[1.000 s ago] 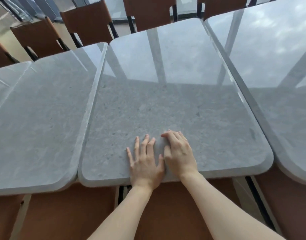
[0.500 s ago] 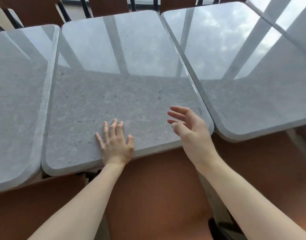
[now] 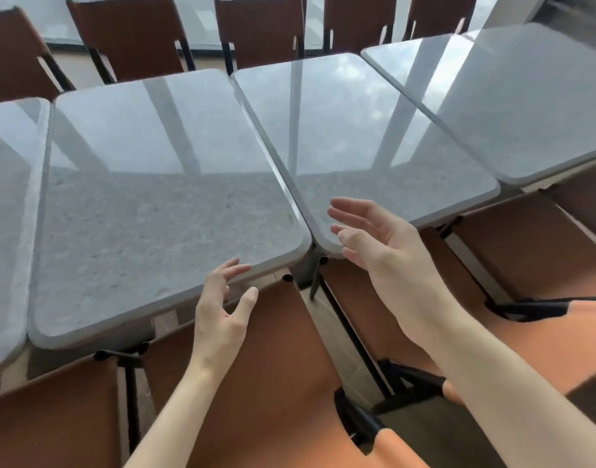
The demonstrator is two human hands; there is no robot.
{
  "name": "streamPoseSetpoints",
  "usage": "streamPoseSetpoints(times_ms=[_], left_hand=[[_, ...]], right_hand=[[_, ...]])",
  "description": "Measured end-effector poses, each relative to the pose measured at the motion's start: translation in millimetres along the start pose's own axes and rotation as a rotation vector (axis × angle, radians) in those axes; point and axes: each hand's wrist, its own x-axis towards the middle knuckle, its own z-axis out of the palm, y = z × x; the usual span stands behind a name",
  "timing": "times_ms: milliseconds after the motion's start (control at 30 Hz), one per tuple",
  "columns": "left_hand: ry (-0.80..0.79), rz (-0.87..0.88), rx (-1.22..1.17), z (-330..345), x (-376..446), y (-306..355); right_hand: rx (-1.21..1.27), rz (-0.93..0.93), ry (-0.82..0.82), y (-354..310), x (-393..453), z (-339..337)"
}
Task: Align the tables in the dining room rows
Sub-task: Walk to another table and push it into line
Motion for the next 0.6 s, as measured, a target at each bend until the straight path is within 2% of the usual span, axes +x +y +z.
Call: streamPoseSetpoints(times_ms=[133,267,467,600], left_hand=[[-0.067,0.023,-0.195,32.0,-38.4,78.3],[-0.127,0.052,-0.273,71.8,-84.4,134.6],[-0.272,0.136,-0.218,134.4,-152.0,206.5],[-0.307,0.192,-0.195,174.8,-192.5,247.1]], right_hand=[[0.006,-0.026,0.040,-9.1,-38.6,-49.4],[0.041,-0.017,0.075,-9.1,-85.0,-110.5],[0.037,-0.030,0.092,-8.7,-157.7,-204.7],[0.022,-0.055,0.103,-8.8,-201.6,-261.8]])
